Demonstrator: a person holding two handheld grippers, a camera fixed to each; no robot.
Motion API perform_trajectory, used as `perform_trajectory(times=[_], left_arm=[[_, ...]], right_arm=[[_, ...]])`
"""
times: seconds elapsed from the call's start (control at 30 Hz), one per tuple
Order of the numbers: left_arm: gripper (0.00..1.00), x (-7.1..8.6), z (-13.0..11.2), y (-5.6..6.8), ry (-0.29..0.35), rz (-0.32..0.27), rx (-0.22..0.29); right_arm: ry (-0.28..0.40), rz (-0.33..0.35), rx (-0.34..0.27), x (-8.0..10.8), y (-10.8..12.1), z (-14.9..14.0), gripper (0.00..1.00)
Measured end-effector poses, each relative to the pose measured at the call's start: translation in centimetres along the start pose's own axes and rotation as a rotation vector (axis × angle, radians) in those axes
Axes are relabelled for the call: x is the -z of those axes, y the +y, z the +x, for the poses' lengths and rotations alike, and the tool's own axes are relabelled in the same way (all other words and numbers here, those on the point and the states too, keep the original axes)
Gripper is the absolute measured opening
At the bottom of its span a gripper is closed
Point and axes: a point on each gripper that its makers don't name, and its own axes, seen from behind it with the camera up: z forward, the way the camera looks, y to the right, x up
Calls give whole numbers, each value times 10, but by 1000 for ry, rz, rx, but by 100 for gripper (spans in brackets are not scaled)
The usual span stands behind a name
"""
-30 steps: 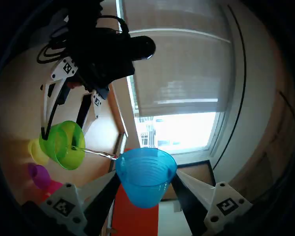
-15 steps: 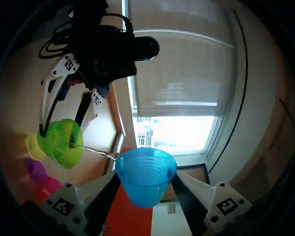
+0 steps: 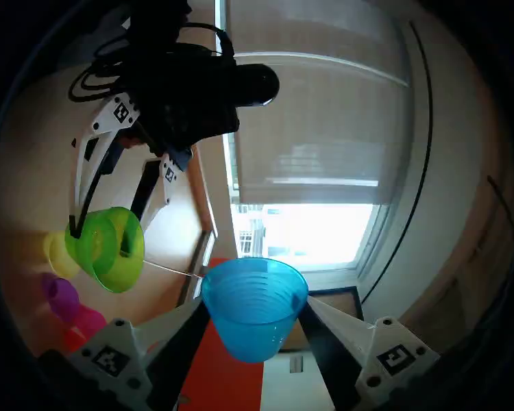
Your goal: Pour water
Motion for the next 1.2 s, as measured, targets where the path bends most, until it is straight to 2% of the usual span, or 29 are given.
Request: perform_trajectory(times=[0.43,0.8,0.9,1.2], left_arm=[[82,1,2,-1,3,6,0],[82,3,2,-2,3,11,-1],[82,3,2,-3,3,13,-1],[82,5,3,-6,2,21,-2]], right_arm=[[2,-4,-12,0,2,1,89],[7,-10,-71,-1,8,-6,89],[7,-13,-106,-1,10,-8,89],[10,-15,-259,1,8,-15,89]])
